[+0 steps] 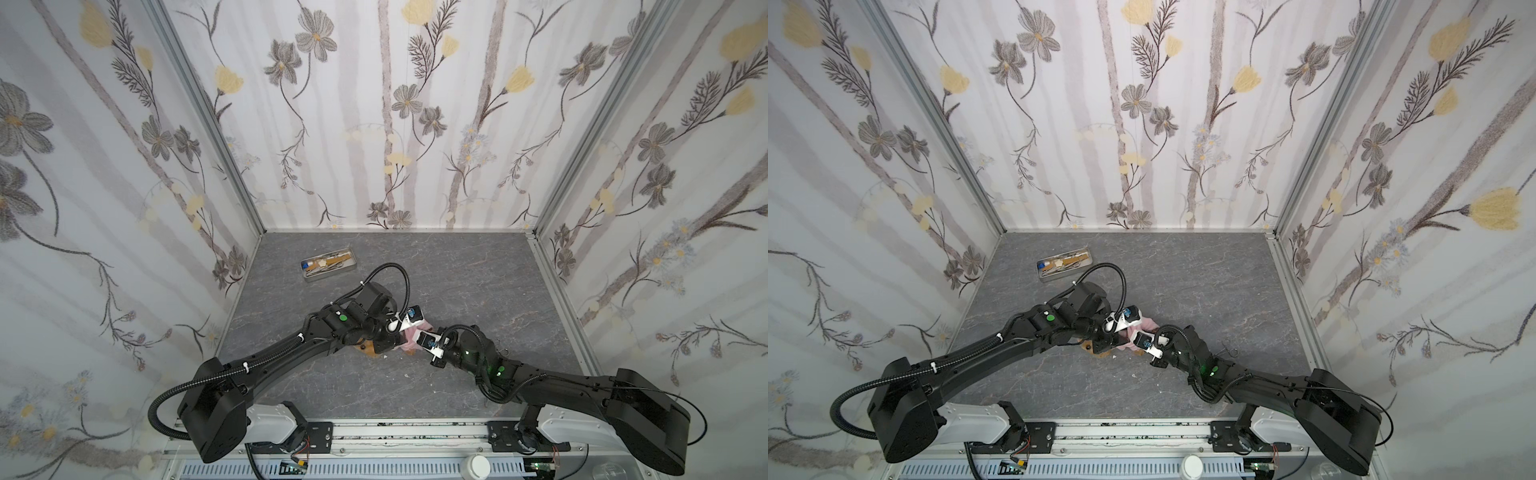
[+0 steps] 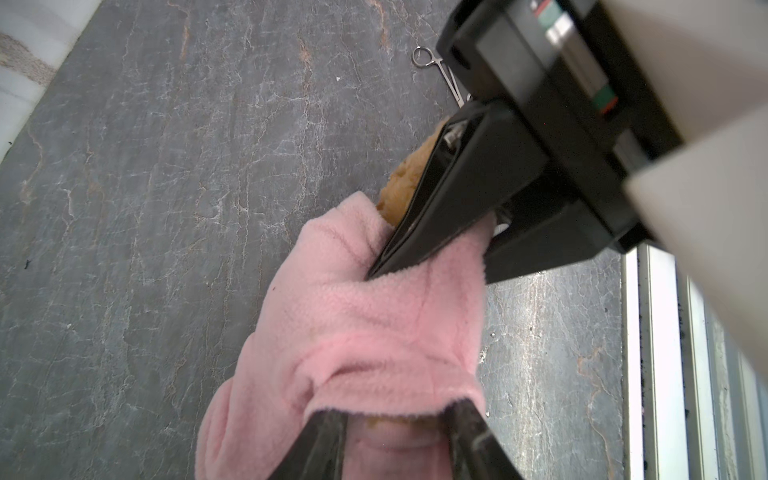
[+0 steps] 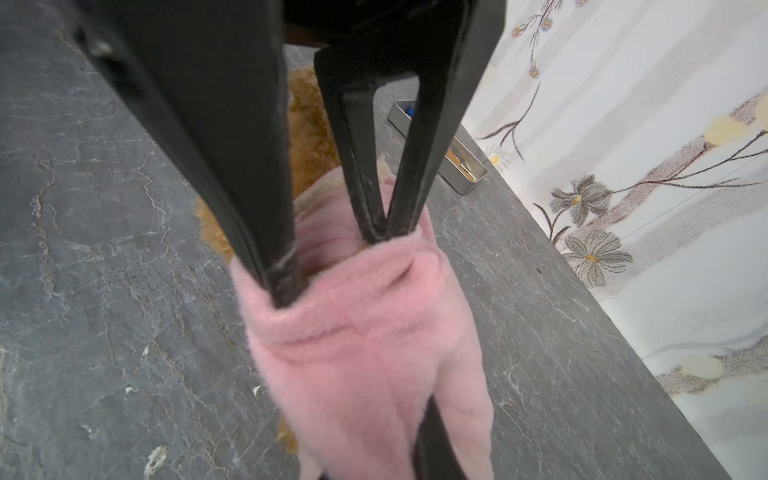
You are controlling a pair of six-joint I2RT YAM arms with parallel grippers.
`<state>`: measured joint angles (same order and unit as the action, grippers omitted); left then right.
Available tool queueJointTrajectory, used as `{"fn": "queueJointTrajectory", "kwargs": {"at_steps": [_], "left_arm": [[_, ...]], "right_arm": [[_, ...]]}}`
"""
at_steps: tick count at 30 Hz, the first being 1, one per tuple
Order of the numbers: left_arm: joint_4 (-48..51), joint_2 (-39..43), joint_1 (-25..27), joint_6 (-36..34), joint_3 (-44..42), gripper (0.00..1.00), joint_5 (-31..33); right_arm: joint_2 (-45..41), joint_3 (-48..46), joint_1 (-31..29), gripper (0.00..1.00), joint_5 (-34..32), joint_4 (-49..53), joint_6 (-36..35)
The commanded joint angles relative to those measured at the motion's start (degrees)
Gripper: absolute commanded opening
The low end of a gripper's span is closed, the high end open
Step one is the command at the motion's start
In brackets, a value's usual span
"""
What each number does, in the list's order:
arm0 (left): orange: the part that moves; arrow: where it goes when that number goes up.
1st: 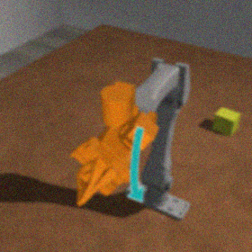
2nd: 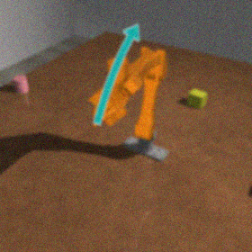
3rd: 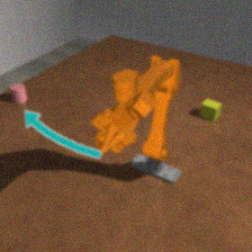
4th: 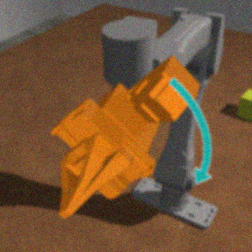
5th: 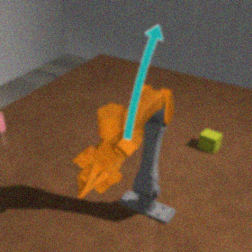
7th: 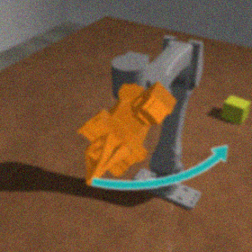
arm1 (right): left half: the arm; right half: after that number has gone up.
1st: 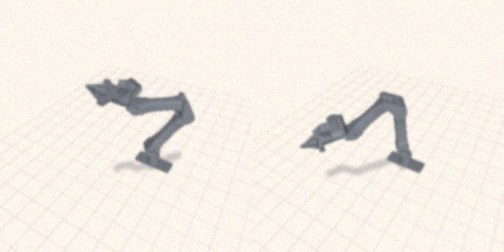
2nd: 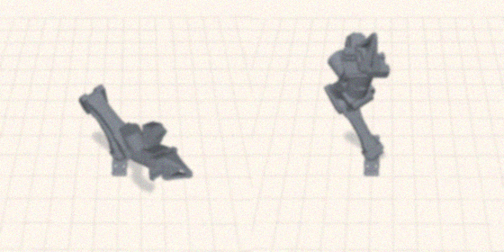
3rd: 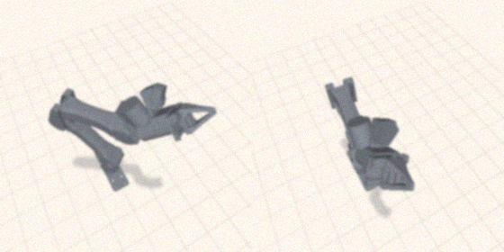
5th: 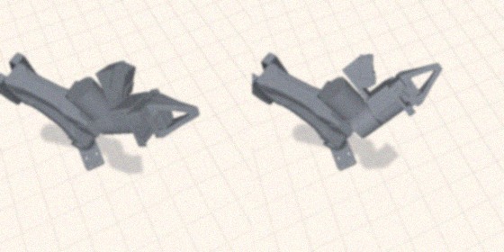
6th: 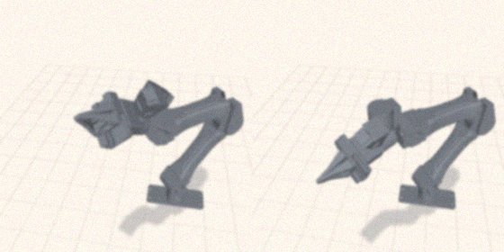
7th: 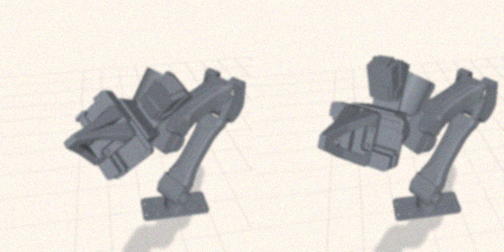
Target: Dress the teddy bear
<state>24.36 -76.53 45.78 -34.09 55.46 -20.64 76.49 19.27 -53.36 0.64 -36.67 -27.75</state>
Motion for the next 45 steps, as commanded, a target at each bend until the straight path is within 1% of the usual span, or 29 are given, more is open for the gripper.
{"fn": "queueJointTrajectory", "kwargs": {"at_steps": [1,3,8,11,13,14,15,17,21,29,33,39,45], "left_arm": [[-0.20,-1.43,0.03,-2.69,0.69,0.43,1.80],[-1.60,-2.17,0.01,-2.29,1.06,0.42,2.09],[-4.92,-3.22,0.02,-0.44,1.10,0.32,1.92],[-7.18,-2.80,0.01,0.88,0.07,0.20,1.86],[-8.79,-1.68,0.00,2.33,-0.73,0.06,2.09],[-9.59,-0.88,-0.08,3.06,-1.23,0.01,2.10],[-10.69,0.26,-0.36,3.85,-2.00,0.00,1.80],[-13.67,2.55,-0.97,5.70,-3.59,0.00,1.41],[-19.14,7.87,-2.74,9.12,-6.60,0.00,-1.65],[-24.89,14.28,-5.11,14.12,-10.19,0.00,-6.34],[-29.15,17.54,-6.37,18.99,-12.37,0.00,-8.89],[-31.08,20.25,-6.91,24.64,-14.22,0.00,-11.03],[-31.12,21.86,-7.00,26.80,-15.77,0.00,-12.22]], "right_arm": [[0.04,0.07,0.17,0.00,7.04,-14.72,4.08],[0.90,0.31,0.14,0.00,8.49,-16.38,5.39],[2.68,-0.08,0.05,0.00,10.33,-21.65,9.25],[3.42,-1.29,0.07,0.00,10.92,-26.04,11.86],[3.92,-2.48,0.28,0.00,10.15,-28.93,13.38],[4.04,-2.87,0.27,0.00,9.57,-29.71,13.66],[4.16,-3.44,0.38,0.00,8.72,-30.32,13.81],[4.30,-4.30,0.84,0.00,7.09,-31.05,14.47],[4.04,-6.20,1.41,0.00,5.07,-33.08,16.47],[4.53,-6.82,1.42,0.00,1.40,-33.52,17.63],[5.63,-6.83,1.46,0.00,0.47,-34.21,18.24],[7.86,-5.78,1.48,0.00,0.86,-35.99,19.04],[8.24,-4.67,1.77,0.00,2.73,-35.52,18.89]]}}
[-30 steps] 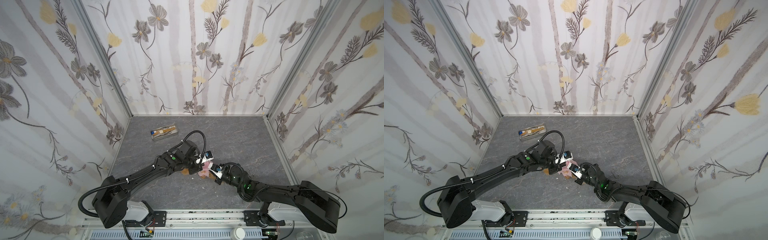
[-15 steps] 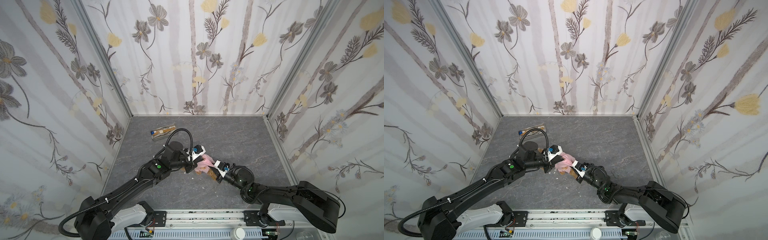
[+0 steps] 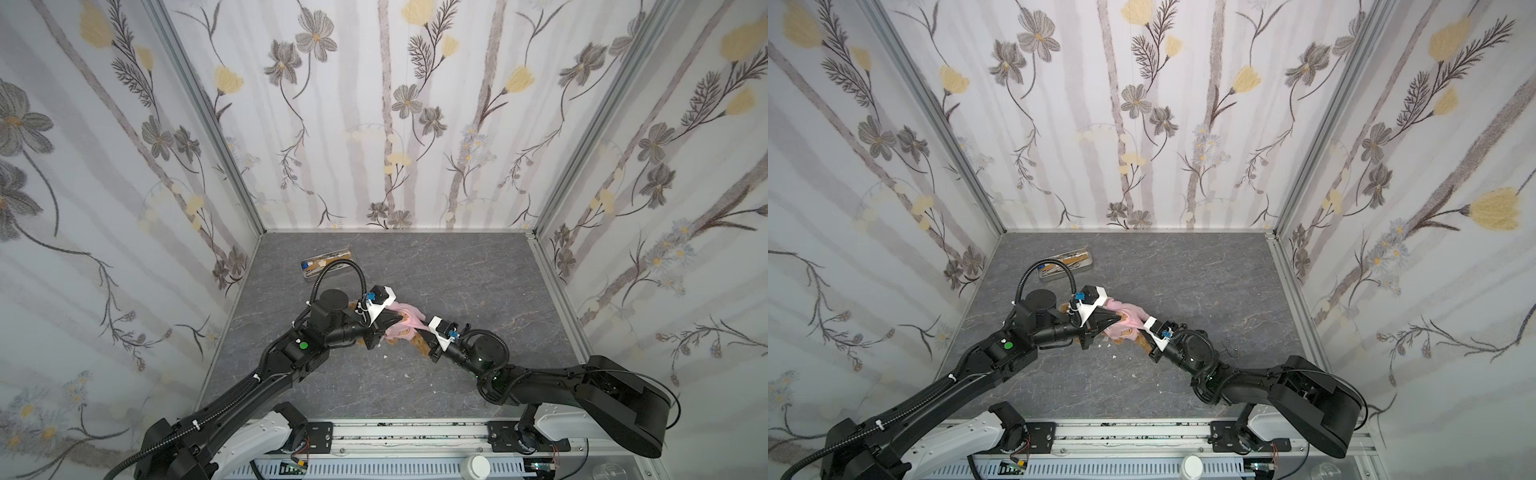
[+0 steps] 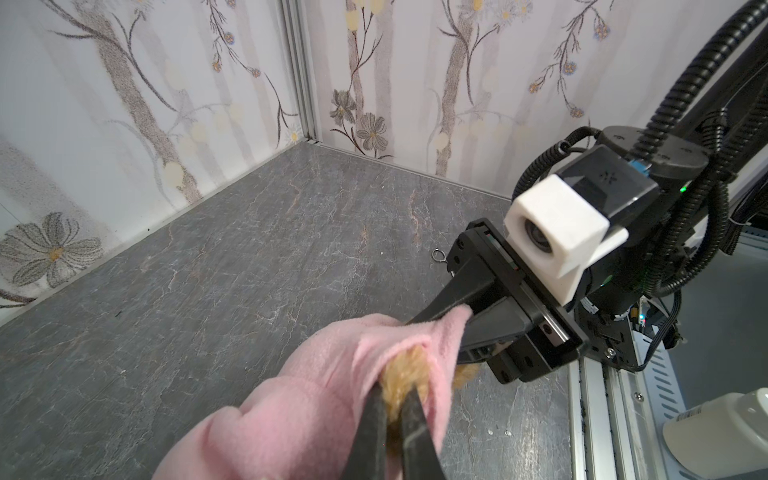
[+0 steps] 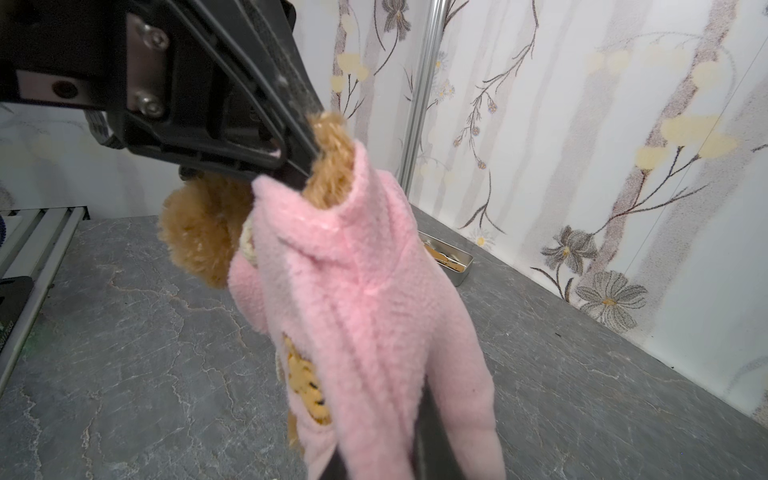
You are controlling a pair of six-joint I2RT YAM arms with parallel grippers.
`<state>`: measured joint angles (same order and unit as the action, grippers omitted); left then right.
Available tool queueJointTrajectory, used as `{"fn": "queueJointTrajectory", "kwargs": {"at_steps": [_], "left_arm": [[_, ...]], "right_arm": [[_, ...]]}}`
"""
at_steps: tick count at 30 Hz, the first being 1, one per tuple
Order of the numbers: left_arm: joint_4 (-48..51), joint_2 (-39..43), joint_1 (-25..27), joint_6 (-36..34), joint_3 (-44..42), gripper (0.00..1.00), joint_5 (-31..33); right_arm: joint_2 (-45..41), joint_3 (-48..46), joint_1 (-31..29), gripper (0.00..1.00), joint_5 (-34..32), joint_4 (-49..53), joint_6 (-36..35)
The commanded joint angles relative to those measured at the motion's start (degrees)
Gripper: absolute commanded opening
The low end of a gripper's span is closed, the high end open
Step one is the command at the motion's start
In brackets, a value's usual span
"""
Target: Dress the teddy bear
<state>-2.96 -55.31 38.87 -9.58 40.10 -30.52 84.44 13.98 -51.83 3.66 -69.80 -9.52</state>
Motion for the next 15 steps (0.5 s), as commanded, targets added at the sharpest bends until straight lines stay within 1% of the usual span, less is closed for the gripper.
{"fn": "queueJointTrajectory", "kwargs": {"at_steps": [1,3,7,10,13,14,15], "left_arm": [[-3.74,0.64,-0.11,2.21,-0.71,0.00,-2.58],[-2.67,0.02,0.15,0.95,-0.86,0.00,-2.19],[1.19,-1.53,1.35,-4.13,-0.54,0.00,2.49],[2.68,-2.07,1.99,-7.01,-0.59,0.00,5.17],[3.28,-2.43,2.43,-8.45,-0.55,0.00,7.06],[3.53,-2.52,2.52,-9.03,-0.55,0.03,7.60],[3.78,-2.52,2.61,-9.49,-0.52,0.11,7.99]], "right_arm": [[0.28,0.70,0.42,0.00,0.19,-2.34,0.73],[0.12,0.93,0.54,0.00,1.47,-1.54,0.47],[-1.31,2.56,0.42,0.00,4.47,4.33,-1.07],[-2.30,2.63,0.36,0.00,4.60,6.67,-2.02],[-3.05,2.91,0.42,0.00,4.69,8.71,-2.52],[-3.19,2.85,0.50,0.00,4.76,8.88,-2.61],[-3.21,2.81,0.50,0.00,4.83,8.98,-2.61]]}}
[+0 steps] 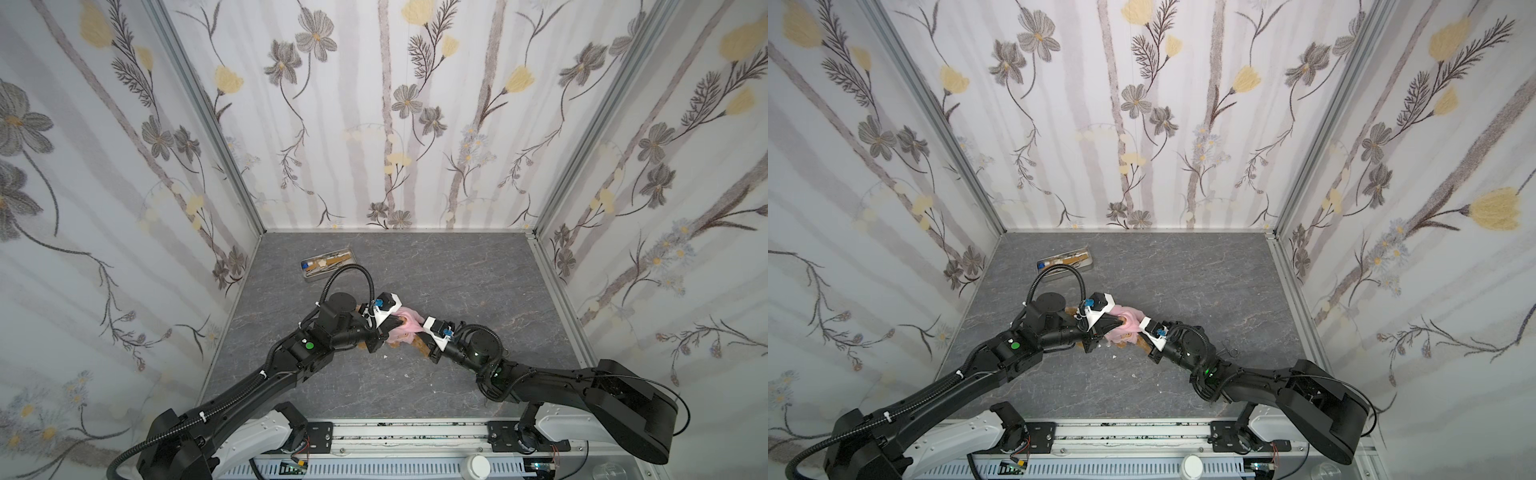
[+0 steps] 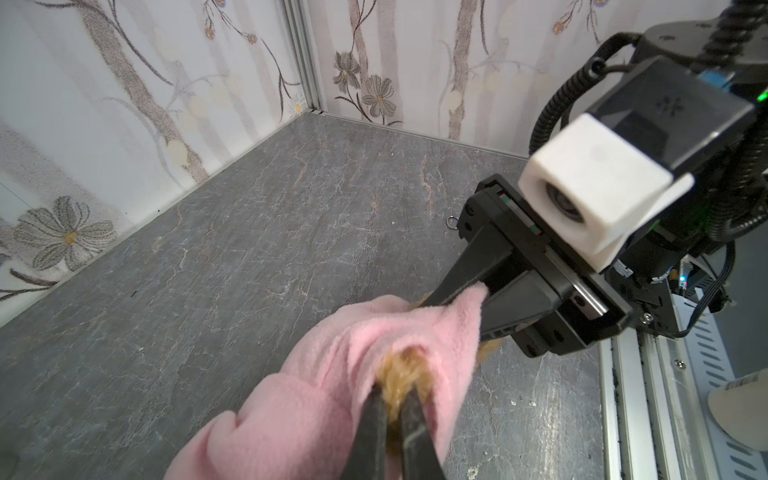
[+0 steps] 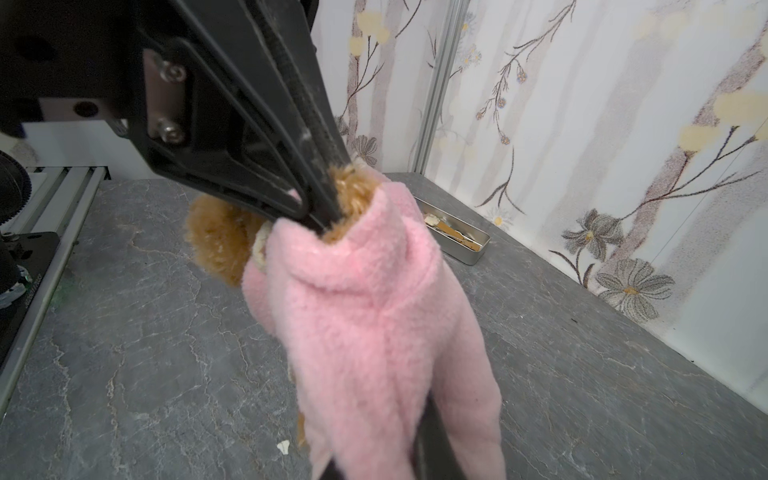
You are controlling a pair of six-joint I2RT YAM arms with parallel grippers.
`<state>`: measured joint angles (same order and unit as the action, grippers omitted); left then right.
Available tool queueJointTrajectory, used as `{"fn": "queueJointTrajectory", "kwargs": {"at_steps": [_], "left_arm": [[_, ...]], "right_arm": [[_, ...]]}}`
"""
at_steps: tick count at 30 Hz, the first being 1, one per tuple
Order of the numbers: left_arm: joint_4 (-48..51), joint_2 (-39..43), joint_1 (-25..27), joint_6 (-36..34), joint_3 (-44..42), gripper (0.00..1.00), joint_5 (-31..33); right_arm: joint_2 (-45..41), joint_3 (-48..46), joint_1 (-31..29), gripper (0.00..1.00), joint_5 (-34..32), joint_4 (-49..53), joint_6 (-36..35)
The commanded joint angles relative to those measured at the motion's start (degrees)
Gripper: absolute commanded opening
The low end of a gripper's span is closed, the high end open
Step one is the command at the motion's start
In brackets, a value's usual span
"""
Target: Dress the teddy bear
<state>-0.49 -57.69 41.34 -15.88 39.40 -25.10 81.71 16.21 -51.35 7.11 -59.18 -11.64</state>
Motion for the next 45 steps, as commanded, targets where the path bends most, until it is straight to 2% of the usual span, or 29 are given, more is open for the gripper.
{"fn": "queueJointTrajectory", "kwargs": {"at_steps": [1,8,22,29,32,34,36,37,38,40,45], "left_arm": [[1.81,-0.23,0.23,-3.84,0.44,0.15,2.92],[5.69,-2.31,1.49,-6.20,4.69,0.27,5.54],[16.51,-8.16,3.46,-12.75,11.54,0.30,9.89],[20.11,-12.30,4.21,-13.99,13.85,0.42,8.76],[20.61,-13.51,4.45,-14.93,13.82,0.42,8.44],[20.62,-14.16,4.49,-15.28,13.69,0.37,8.56],[20.63,-15.51,4.46,-15.00,14.12,0.19,8.34],[20.45,-15.68,4.40,-14.19,14.49,0.06,8.59],[20.13,-15.42,4.45,-12.79,15.03,0.00,9.32],[17.73,-13.90,3.94,-8.85,15.15,0.00,9.27],[4.57,-4.76,2.25,3.64,10.00,0.00,2.73]], "right_arm": [[-0.51,0.66,0.01,0.00,1.53,-1.48,-0.49],[-0.83,1.84,-0.06,0.00,2.83,0.89,-0.93],[-1.59,2.42,-0.91,0.00,2.93,3.53,-2.60],[-2.06,3.53,-1.03,0.00,3.35,5.11,-3.13],[-2.43,3.80,-0.95,0.00,3.17,4.25,-3.01],[-2.52,4.00,-0.94,0.00,3.77,3.37,-2.03],[-2.59,3.93,-0.89,0.00,4.18,1.97,-0.62],[-2.68,3.71,-0.79,0.00,3.91,1.39,0.16],[-3.06,3.26,-0.55,0.00,3.26,0.85,0.90],[-4.23,1.32,0.16,0.00,0.54,-0.28,2.95],[-7.53,-3.27,1.52,0.00,-8.26,-3.63,9.57]]}}
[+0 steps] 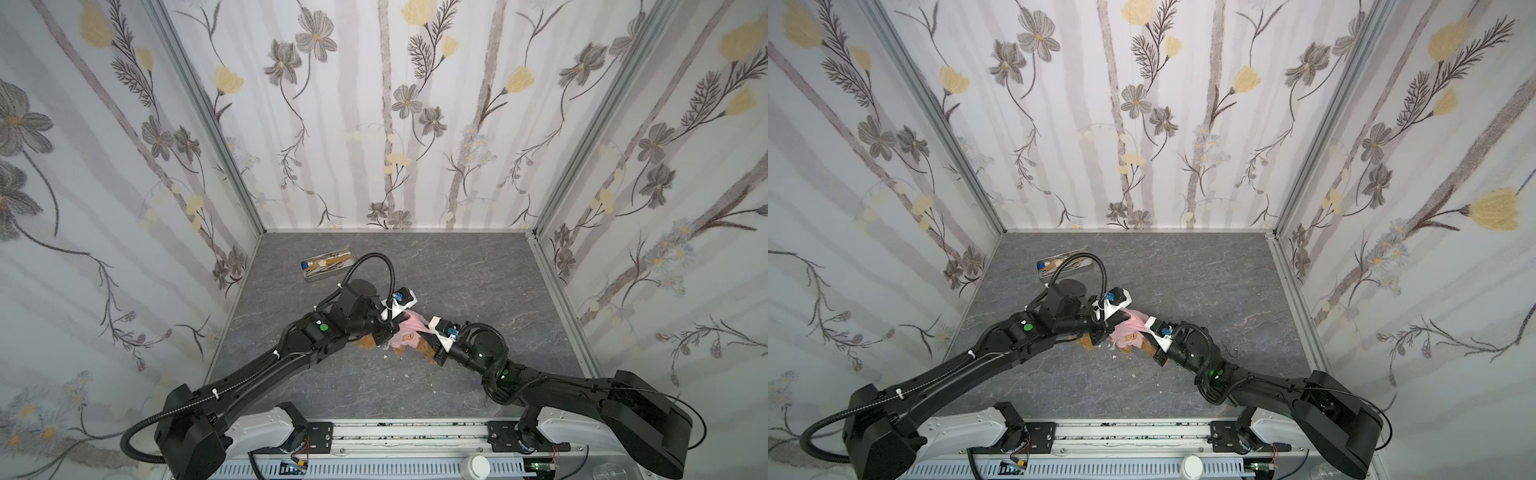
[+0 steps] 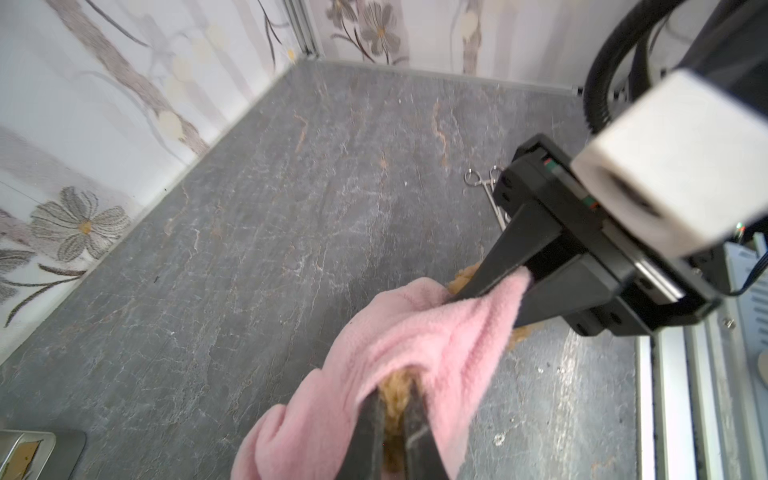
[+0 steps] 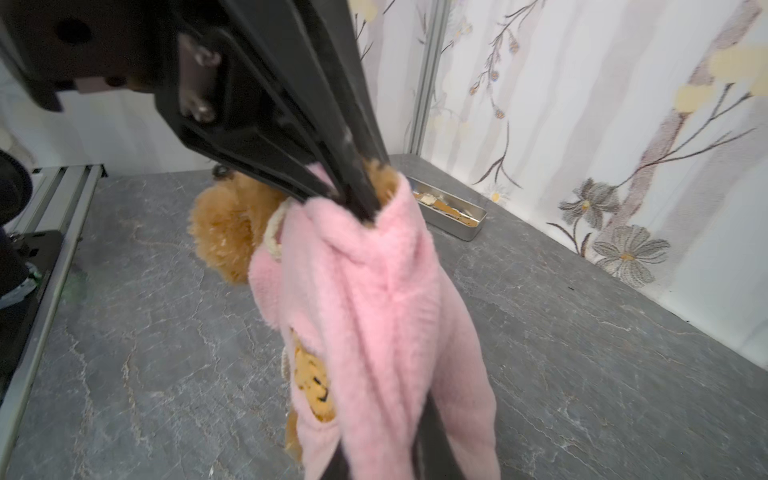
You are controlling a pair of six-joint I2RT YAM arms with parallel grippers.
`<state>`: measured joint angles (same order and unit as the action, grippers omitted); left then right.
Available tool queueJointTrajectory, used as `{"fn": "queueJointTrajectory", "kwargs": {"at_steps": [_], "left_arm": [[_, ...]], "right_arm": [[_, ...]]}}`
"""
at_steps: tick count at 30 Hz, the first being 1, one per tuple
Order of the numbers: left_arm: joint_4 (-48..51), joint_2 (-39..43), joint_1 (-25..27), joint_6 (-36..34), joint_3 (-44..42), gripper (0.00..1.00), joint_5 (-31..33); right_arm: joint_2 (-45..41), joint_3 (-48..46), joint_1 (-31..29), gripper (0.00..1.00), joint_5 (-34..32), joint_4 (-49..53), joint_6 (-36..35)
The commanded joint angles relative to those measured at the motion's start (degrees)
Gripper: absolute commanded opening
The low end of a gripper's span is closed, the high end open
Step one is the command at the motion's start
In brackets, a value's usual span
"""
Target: Dress the teddy bear
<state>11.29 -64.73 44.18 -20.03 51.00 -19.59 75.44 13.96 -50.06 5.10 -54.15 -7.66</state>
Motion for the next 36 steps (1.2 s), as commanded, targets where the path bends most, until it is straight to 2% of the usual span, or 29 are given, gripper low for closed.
{"fn": "queueJointTrajectory", "kwargs": {"at_steps": [1,8,12,19,23,28,30,33,36], "left_arm": [[-8.78,3.40,-0.89,9.92,-2.18,0.00,-3.24],[-20.84,8.92,-1.56,24.24,-6.77,0.00,-3.87],[-27.22,11.42,-1.56,31.84,-8.94,0.00,-4.27],[-33.51,12.92,-1.56,40.43,-10.90,0.00,-7.84],[-38.00,12.23,-1.55,43.97,-11.10,0.00,-11.80],[-40.82,11.45,-1.52,45.61,-11.74,0.00,-17.88],[-41.13,11.34,-1.09,46.06,-11.81,0.00,-19.83],[-38.53,11.45,-1.00,42.47,-11.85,0.00,-22.43],[-24.71,11.63,-1.00,30.76,-9.27,0.00,-17.78]], "right_arm": [[-1.72,-1.18,0.15,0.00,-7.13,-8.69,7.49],[-1.82,-0.62,-3.59,0.00,-14.91,-9.87,12.42],[-1.07,1.65,-4.32,0.00,-17.32,-6.49,15.39],[3.11,6.10,-5.04,0.00,-20.72,-0.13,19.97],[6.05,7.72,-5.04,0.00,-16.35,-0.46,20.46],[7.59,7.80,-4.46,0.00,-9.33,-2.13,16.46],[7.70,8.31,-2.02,0.00,-3.84,-0.86,16.17],[7.21,8.19,0.49,0.00,4.40,-1.80,15.98],[4.82,8.58,1.32,0.00,6.59,1.39,13.96]]}}
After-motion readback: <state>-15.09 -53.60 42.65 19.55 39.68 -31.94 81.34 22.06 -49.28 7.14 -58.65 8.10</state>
